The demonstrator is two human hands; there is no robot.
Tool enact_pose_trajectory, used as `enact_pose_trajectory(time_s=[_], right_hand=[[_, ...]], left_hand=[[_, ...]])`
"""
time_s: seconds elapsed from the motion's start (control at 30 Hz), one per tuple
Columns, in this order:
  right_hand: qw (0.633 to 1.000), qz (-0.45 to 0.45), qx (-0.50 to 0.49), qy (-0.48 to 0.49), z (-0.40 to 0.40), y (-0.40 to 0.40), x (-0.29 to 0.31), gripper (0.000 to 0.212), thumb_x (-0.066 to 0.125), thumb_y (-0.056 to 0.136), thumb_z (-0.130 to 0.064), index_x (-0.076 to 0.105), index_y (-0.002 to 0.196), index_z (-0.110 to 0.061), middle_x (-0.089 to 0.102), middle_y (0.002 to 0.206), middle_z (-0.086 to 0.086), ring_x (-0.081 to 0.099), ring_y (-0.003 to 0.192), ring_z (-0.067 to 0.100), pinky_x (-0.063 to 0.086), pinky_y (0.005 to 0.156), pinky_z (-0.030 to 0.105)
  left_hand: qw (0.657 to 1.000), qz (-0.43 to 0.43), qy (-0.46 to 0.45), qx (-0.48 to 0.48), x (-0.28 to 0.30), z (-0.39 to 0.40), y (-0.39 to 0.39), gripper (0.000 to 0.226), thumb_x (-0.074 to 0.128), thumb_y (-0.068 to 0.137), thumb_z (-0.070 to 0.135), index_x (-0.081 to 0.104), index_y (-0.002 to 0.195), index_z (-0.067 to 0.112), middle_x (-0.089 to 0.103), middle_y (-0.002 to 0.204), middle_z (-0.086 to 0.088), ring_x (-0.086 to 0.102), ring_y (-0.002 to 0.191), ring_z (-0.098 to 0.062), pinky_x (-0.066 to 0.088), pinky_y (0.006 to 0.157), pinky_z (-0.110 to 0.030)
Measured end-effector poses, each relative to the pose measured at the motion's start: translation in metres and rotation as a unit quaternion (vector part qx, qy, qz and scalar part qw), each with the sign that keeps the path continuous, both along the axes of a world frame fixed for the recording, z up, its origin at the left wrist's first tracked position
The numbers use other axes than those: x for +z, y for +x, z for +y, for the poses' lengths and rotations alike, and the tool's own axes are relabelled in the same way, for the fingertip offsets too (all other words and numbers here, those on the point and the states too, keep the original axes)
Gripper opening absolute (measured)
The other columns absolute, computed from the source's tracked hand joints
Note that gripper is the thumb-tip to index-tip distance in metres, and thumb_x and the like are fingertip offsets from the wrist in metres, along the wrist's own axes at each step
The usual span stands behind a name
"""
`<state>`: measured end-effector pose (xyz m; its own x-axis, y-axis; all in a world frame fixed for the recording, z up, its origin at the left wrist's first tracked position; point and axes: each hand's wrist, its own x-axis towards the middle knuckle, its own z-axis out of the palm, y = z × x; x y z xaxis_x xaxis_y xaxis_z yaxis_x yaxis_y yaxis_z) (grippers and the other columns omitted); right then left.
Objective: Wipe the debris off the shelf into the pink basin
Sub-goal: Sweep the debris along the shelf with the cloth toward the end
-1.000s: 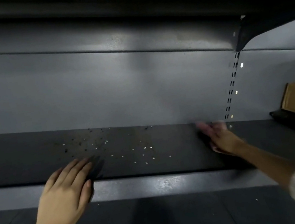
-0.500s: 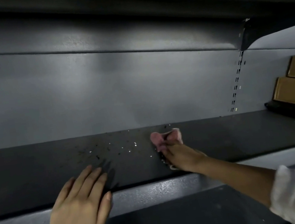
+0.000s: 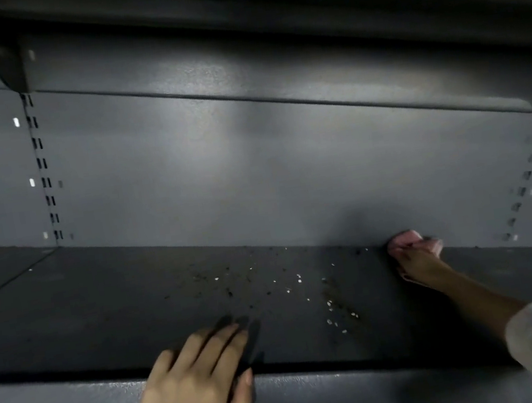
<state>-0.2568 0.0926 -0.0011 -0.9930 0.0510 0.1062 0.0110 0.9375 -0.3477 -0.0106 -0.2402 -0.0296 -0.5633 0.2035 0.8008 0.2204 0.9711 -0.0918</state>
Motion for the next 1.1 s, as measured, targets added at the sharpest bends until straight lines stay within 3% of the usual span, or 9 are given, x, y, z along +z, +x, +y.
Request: enact_pose_trajectory(time_s=[0.1, 0.2, 0.33, 0.6, 0.77, 0.83, 0.97, 1.03, 1.1], right_hand=[[0.997, 0.000, 0.074, 0.021, -0.031, -0.001, 0.003, 0.042, 0.029, 0.096, -0.024, 0.040, 0.132, -0.006, 0.049, 0.137, 0.013, 0.045, 0.126, 0.022, 0.032, 0.110, 0.036], [0.989, -0.010, 0.146, -0.009, -0.057, 0.018, 0.007, 0.037, 0.028, 0.098, -0.023, 0.053, 0.122, -0.010, 0.059, 0.119, 0.010, 0.055, 0.103, 0.019, 0.035, 0.096, 0.023], [0.960, -0.016, 0.278, -0.003, -0.118, 0.058, 0.012, 0.037, 0.029, 0.098, -0.031, 0.054, 0.123, -0.021, 0.059, 0.123, 0.007, 0.057, 0.110, 0.023, 0.033, 0.083, 0.017], [0.968, 0.034, 0.215, -0.124, -0.050, 0.095, 0.035, 0.043, 0.028, 0.093, -0.038, 0.060, 0.113, -0.017, 0.060, 0.097, 0.008, 0.058, 0.088, 0.021, 0.035, 0.071, 0.024], [0.990, -0.056, 0.130, -0.004, 0.020, 0.091, 0.011, 0.041, 0.031, 0.098, -0.023, 0.037, 0.136, -0.010, 0.042, 0.142, 0.018, 0.038, 0.131, 0.029, 0.025, 0.112, 0.031], [0.984, -0.021, 0.178, 0.014, 0.005, 0.095, 0.007, 0.039, 0.034, 0.097, -0.016, 0.039, 0.135, -0.009, 0.036, 0.146, 0.013, 0.029, 0.138, 0.024, 0.010, 0.115, 0.018], [0.968, -0.023, 0.250, 0.004, -0.067, 0.120, 0.007, 0.042, 0.026, 0.097, -0.031, 0.037, 0.136, -0.021, 0.029, 0.150, 0.000, 0.021, 0.140, 0.014, 0.013, 0.118, 0.033], [0.954, -0.027, 0.300, -0.007, -0.109, 0.136, 0.009, 0.047, 0.022, 0.096, -0.037, 0.037, 0.136, -0.017, 0.039, 0.144, 0.005, 0.040, 0.130, 0.015, 0.028, 0.111, 0.023], [0.944, -0.012, 0.328, -0.030, -0.144, 0.147, 0.010, 0.044, 0.024, 0.097, -0.033, 0.046, 0.126, -0.008, 0.061, 0.110, 0.008, 0.062, 0.093, 0.013, 0.039, 0.080, -0.003]], left_hand=[[1.000, 0.009, 0.002, 0.005, -0.001, 0.001, -0.001, 0.042, 0.040, 0.079, 0.037, 0.076, 0.092, 0.019, 0.073, 0.100, 0.005, 0.058, 0.087, -0.013, 0.029, 0.062, -0.027], [1.000, -0.005, 0.000, 0.009, 0.000, 0.000, 0.000, 0.050, 0.029, 0.089, 0.035, 0.075, 0.092, 0.018, 0.073, 0.098, 0.005, 0.067, 0.077, -0.017, 0.030, 0.061, -0.026], [1.000, -0.021, -0.019, 0.003, 0.004, 0.002, 0.005, 0.045, 0.035, 0.085, 0.033, 0.075, 0.088, 0.015, 0.073, 0.093, 0.004, 0.066, 0.075, -0.016, 0.037, 0.058, -0.027], [0.999, -0.030, -0.019, -0.005, -0.004, -0.031, 0.025, 0.062, 0.016, 0.097, 0.032, 0.072, 0.098, 0.008, 0.072, 0.097, -0.004, 0.052, 0.087, -0.016, 0.034, 0.070, -0.029], [1.000, -0.002, -0.014, 0.002, -0.009, -0.044, 0.026, 0.061, 0.017, 0.097, 0.032, 0.073, 0.094, 0.007, 0.071, 0.094, -0.006, 0.048, 0.088, -0.017, 0.034, 0.074, -0.030], [1.000, 0.000, -0.009, 0.001, -0.009, -0.044, 0.026, 0.062, 0.017, 0.097, 0.032, 0.073, 0.094, 0.007, 0.071, 0.094, -0.006, 0.047, 0.087, -0.016, 0.034, 0.074, -0.031], [1.000, -0.004, 0.002, 0.010, -0.012, -0.041, 0.026, 0.063, 0.015, 0.098, 0.033, 0.072, 0.094, 0.007, 0.071, 0.094, -0.005, 0.046, 0.086, -0.017, 0.035, 0.075, -0.032], [1.000, -0.006, 0.003, 0.016, -0.014, -0.040, 0.026, 0.063, 0.015, 0.098, 0.033, 0.072, 0.093, 0.007, 0.071, 0.093, -0.006, 0.047, 0.085, -0.018, 0.035, 0.075, -0.033], [1.000, -0.005, 0.002, 0.021, -0.014, -0.040, 0.026, 0.062, 0.015, 0.097, 0.033, 0.072, 0.093, 0.008, 0.071, 0.092, -0.005, 0.049, 0.085, -0.019, 0.036, 0.075, -0.032]])
